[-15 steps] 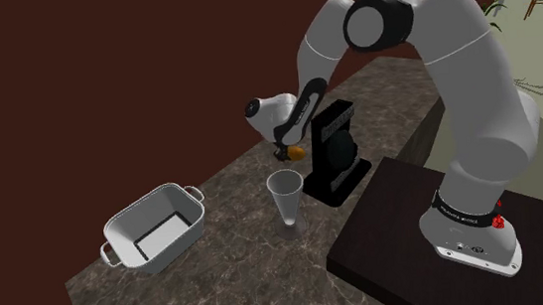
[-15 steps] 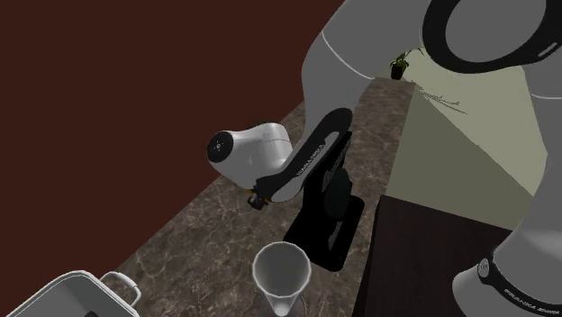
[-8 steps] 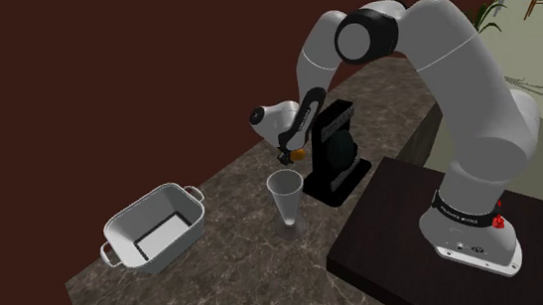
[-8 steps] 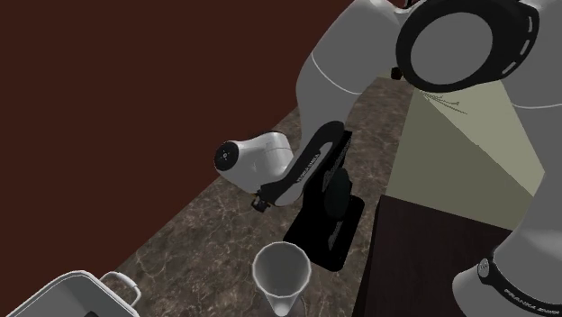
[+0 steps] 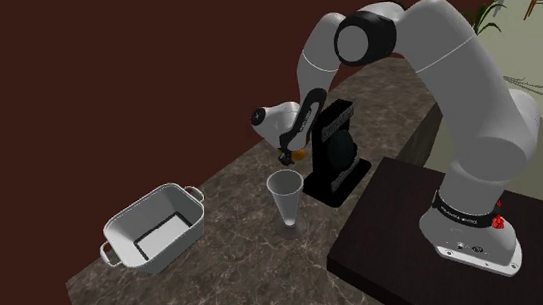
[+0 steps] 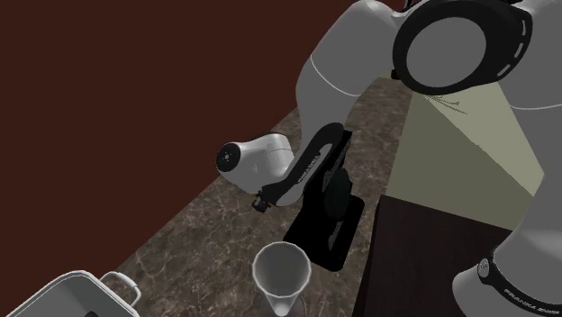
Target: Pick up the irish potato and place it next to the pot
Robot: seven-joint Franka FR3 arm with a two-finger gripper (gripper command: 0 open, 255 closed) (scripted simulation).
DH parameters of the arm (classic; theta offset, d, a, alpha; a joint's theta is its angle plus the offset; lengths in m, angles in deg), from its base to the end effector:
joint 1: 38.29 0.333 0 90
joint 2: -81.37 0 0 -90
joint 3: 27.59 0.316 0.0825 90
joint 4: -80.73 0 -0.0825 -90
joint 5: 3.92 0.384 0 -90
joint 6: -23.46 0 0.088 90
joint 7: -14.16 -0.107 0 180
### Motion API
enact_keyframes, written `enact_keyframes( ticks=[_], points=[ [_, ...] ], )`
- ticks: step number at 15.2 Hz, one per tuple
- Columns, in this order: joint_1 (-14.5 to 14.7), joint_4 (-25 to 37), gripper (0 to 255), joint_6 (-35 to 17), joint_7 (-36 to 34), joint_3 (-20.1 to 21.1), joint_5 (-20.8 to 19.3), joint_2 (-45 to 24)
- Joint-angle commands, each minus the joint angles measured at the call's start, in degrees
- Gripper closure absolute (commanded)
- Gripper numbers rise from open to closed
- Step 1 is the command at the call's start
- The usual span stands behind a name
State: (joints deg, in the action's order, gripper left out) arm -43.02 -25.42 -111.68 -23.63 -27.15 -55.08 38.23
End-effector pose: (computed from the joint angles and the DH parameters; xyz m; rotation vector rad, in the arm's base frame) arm 0.6042 -0.0556 0.0963 2.5669 -0.0103 -0.0810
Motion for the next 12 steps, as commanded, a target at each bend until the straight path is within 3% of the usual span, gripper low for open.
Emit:
enact_keyframes(
  ticks=[1, 12],
  points=[
    [-0.06, -0.04, 255, -0.02, -0.01, -0.07, -0.03, -0.08],
    [-0.21, -0.68, 255, 0.61, 0.67, 0.2, 0.41, 1.33]
  ],
)
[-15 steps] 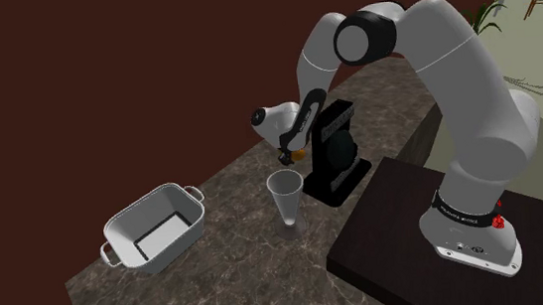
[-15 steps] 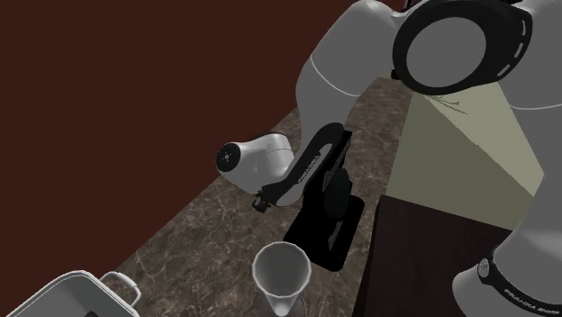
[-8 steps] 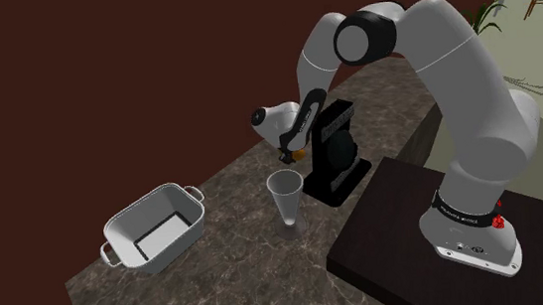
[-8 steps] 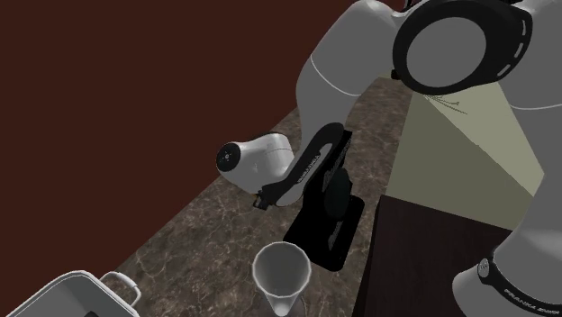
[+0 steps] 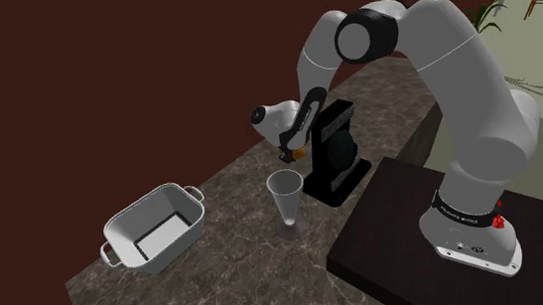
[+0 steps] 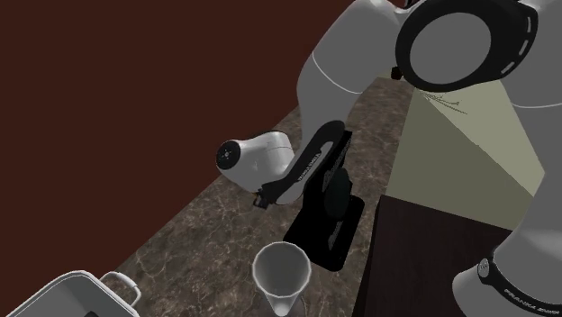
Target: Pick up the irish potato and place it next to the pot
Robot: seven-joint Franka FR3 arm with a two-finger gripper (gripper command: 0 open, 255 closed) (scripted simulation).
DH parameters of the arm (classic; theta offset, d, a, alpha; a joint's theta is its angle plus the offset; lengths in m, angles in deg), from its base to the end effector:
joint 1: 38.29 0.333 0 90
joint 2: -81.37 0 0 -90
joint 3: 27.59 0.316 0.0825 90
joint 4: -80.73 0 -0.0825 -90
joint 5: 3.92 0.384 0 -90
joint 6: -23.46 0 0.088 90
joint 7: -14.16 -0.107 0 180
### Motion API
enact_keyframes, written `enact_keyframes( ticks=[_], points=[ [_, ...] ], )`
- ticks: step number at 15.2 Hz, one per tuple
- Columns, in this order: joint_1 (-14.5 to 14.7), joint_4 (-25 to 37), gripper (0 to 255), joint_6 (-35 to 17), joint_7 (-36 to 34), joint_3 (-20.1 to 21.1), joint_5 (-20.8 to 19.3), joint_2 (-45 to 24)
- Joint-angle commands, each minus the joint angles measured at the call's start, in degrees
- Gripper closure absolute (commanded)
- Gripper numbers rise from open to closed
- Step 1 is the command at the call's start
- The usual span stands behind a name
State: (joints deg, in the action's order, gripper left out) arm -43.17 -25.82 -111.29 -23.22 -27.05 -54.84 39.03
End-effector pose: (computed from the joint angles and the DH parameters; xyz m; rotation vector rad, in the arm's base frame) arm 0.6039 -0.0568 0.1022 2.5658 -0.0119 -0.0833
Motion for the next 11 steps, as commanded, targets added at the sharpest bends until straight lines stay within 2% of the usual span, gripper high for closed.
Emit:
enact_keyframes(
  ticks=[1, 11],
  points=[
    [-0.13, -0.59, 255, 0.53, 0.59, 0.24, 0.39, 1.22],
    [-0.87, -3.13, 255, 3.79, 4.19, 1.51, 2.77, 7.88]
  ],
)
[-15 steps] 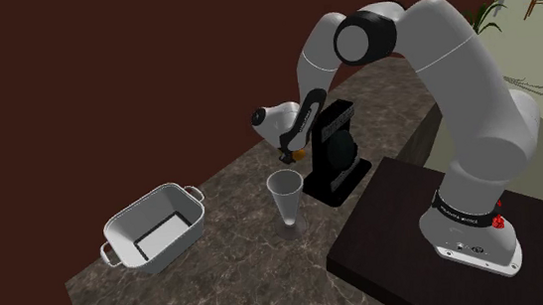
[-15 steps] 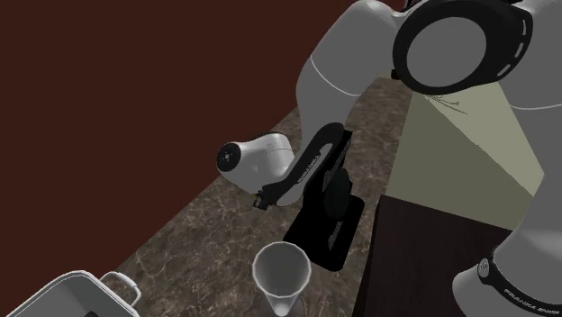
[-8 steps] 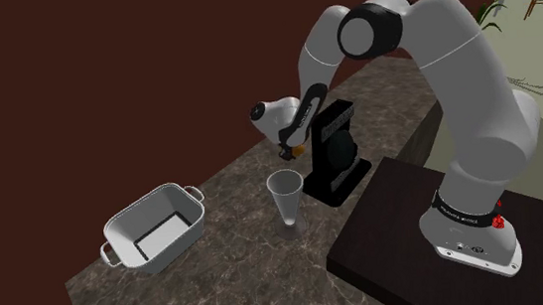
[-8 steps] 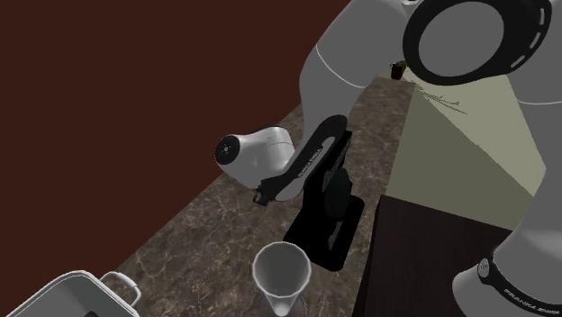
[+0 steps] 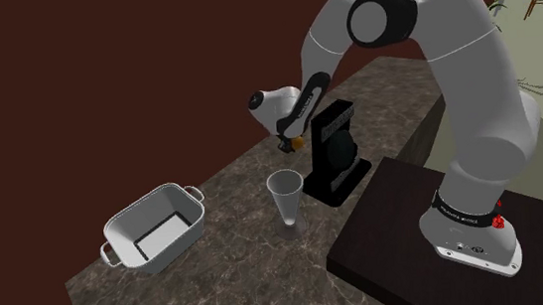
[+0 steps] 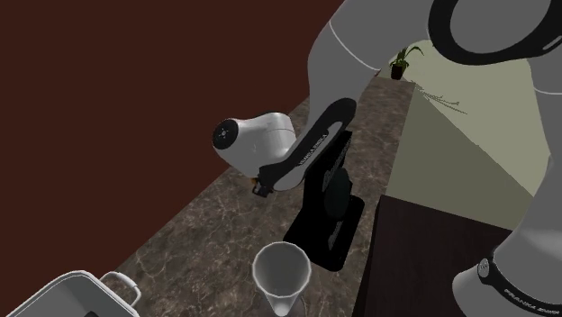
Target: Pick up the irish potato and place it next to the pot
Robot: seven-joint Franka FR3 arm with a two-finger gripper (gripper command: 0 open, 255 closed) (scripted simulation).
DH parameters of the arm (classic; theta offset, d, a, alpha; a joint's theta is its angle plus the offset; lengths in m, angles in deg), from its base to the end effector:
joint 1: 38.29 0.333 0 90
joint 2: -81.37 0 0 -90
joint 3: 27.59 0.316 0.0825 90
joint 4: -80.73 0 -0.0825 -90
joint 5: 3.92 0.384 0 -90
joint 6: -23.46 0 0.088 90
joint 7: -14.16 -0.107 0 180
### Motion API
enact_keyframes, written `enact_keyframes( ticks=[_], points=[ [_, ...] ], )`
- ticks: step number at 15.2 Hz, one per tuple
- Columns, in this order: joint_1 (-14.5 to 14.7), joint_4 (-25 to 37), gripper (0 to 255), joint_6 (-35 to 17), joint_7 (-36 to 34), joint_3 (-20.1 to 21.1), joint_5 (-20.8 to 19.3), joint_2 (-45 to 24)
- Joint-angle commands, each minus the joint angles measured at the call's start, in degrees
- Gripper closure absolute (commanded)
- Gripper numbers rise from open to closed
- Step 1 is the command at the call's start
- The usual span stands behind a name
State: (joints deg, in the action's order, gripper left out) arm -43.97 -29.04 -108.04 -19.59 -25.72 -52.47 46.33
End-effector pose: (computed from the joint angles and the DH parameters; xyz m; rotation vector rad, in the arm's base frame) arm 0.6022 -0.0568 0.1578 2.5659 -0.0115 -0.0839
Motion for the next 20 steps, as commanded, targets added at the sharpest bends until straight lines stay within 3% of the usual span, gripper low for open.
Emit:
enact_keyframes(
  ticks=[1, 20],
  points=[
    [-0.14, -0.1, 255, 0.89, 0.94, 0.31, 0.66, 1.21],
    [-1.09, -1.43, 255, 8.41, 8.5, 2.37, 5.78, 12.12]
  ],
)
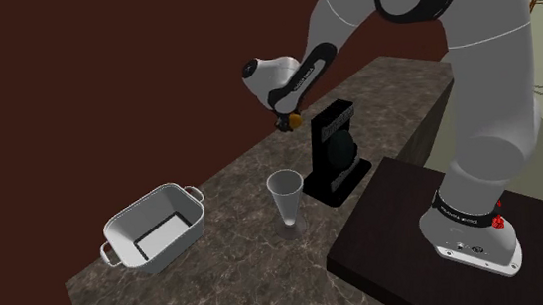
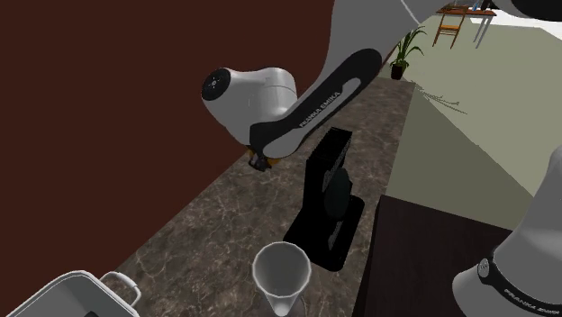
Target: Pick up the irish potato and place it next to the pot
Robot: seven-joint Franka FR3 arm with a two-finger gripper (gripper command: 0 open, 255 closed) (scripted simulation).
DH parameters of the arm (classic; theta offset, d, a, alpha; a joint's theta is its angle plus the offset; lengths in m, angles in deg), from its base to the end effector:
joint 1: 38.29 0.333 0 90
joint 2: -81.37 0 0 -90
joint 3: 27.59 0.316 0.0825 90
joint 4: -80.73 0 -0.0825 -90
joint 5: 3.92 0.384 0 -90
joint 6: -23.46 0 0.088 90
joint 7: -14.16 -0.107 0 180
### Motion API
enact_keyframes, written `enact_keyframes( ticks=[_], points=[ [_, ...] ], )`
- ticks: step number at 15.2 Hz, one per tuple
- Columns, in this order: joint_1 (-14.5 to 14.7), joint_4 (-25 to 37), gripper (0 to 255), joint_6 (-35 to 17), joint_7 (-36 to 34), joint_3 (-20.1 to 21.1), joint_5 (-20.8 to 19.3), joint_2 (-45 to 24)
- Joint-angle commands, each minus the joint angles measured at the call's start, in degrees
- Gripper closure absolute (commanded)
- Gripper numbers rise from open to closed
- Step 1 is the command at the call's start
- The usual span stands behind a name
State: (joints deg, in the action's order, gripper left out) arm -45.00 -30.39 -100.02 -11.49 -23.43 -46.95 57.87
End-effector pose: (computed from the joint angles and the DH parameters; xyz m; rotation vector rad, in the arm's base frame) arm 0.6043 -0.0564 0.2645 2.5659 -0.0114 -0.0836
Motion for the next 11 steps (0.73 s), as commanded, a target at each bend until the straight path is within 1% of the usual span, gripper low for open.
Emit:
enact_keyframes(
  ticks=[1, 5, 11],
  points=[
    [-0.08, -0.03, 255, 0.83, 0.8, 0.17, 0.52, 1.09],
    [-0.18, 0.28, 255, 2.57, 2.37, 0.49, 1.53, 2.97],
    [4.7, -1.09, 255, 6.63, -3.55, 3.69, 3.19, 4.23]
  ],
)
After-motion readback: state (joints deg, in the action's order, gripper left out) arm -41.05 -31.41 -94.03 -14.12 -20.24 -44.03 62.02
